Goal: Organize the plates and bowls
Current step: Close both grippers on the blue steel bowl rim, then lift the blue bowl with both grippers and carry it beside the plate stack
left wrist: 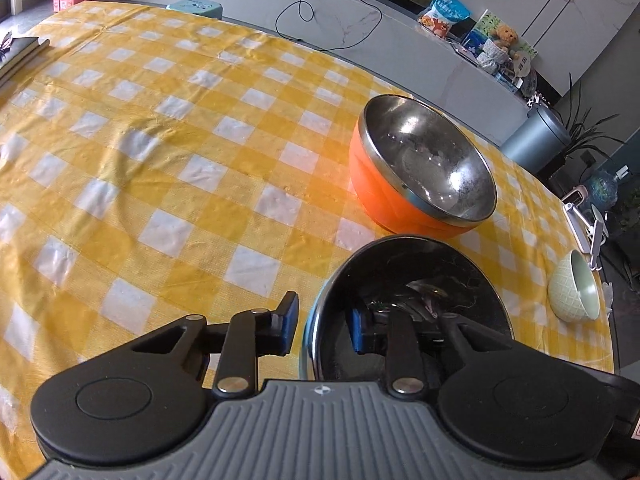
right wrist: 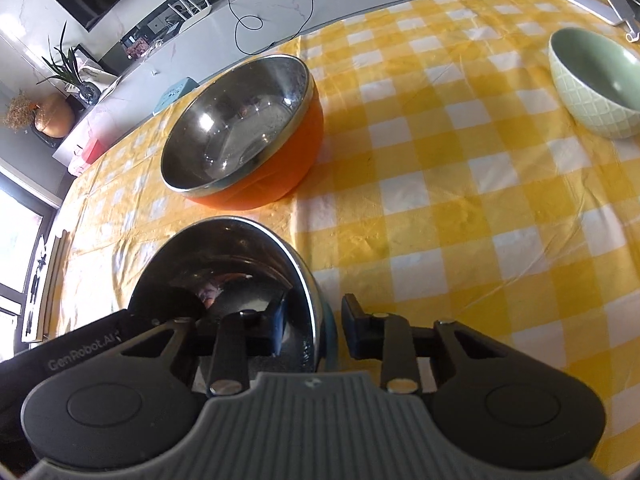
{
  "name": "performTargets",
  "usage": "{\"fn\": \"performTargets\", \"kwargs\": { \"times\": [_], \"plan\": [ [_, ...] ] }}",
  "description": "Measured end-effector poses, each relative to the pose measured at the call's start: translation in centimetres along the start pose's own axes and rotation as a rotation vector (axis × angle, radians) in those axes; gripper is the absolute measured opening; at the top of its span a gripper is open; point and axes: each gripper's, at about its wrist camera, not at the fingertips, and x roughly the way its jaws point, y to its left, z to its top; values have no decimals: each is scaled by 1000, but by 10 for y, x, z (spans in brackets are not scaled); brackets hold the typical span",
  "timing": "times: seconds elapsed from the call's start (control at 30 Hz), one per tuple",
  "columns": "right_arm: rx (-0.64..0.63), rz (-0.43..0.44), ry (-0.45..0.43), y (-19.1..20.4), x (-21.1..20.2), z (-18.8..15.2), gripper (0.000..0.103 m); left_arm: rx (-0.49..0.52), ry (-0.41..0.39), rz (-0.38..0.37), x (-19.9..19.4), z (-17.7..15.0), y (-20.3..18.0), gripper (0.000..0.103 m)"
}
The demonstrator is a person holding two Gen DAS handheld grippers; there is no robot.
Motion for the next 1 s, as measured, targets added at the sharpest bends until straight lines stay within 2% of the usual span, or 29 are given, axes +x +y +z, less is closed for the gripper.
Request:
{"fn": "performTargets", "kwargs": {
  "times": [0.07, 0.3, 0.53, 1.0],
  "plan": [
    [6, 11, 3, -1, -1, 0, 23, 11, -1, 0, 0, 0, -3, 26],
    [-2, -2, -14, 2, -3, -1, 22, 20, -12, 10, -4, 0, -3, 19],
    [-5, -30, -32, 8, -12, -1, 13, 29, -15, 43, -12, 2, -6, 12],
    [-13, 0, -66, 7, -60, -12, 13, 37, -61, 11, -60, -11, -19, 11]
  ]
}}
